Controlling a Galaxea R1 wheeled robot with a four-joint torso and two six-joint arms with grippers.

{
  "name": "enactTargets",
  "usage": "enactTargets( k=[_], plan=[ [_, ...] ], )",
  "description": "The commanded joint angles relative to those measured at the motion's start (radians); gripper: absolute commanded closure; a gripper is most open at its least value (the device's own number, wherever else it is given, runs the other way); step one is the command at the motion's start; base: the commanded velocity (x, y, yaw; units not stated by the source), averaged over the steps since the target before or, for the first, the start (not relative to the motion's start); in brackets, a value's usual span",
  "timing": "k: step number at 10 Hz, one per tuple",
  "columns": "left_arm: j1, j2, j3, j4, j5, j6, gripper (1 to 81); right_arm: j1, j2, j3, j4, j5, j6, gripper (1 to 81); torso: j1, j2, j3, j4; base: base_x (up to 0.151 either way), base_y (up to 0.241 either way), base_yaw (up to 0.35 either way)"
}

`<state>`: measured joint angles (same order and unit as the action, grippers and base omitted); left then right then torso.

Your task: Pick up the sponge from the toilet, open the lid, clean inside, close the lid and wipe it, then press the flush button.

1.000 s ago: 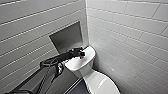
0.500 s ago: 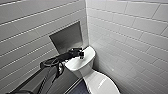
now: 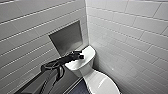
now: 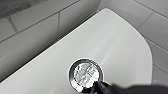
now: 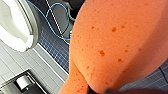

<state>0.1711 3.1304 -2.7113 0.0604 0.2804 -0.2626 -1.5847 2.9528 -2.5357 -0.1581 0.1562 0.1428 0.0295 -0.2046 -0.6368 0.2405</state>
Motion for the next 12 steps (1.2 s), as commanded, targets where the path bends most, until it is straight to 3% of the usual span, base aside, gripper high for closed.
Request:
enactTargets(
  k=[1, 7, 8, 10, 12],
  plan=[
    [-0.182, 0.008, -0.002, 0.010, -0.006, 0.002, 81.1, -0.024, 0.015, 0.011, -0.020, -0.076, -0.002, 81.1, 0.000, 0.000, 0.000, 0.000, 0.000, 0.000, 0.000],
    [-0.182, 0.045, -0.091, 0.030, -0.061, 0.006, 81.1, -0.032, 0.015, 0.013, -0.017, -0.076, -0.002, 81.1, 0.000, 0.000, 0.000, 0.000, 0.000, 0.000, 0.000],
    [-0.181, 0.045, -0.091, 0.041, -0.063, 0.003, 81.1, -0.032, 0.015, 0.016, -0.017, -0.076, -0.002, 81.1, 0.000, 0.000, -0.058, 0.000, 0.000, 0.000, 0.000],
    [-0.181, 0.050, -0.093, 0.044, -0.092, 0.002, 81.1, -0.033, 0.015, 0.016, -0.018, -0.076, -0.002, 81.1, 0.000, 0.000, -0.015, 0.000, 0.000, 0.000, 0.000],
    [-0.182, 0.065, -0.113, 0.047, -0.115, 0.003, 81.1, -0.041, 0.016, 0.019, -0.018, -0.076, -0.002, 81.1, 0.001, 0.001, -0.028, 0.000, 0.000, 0.000, 0.000]
  ],
)
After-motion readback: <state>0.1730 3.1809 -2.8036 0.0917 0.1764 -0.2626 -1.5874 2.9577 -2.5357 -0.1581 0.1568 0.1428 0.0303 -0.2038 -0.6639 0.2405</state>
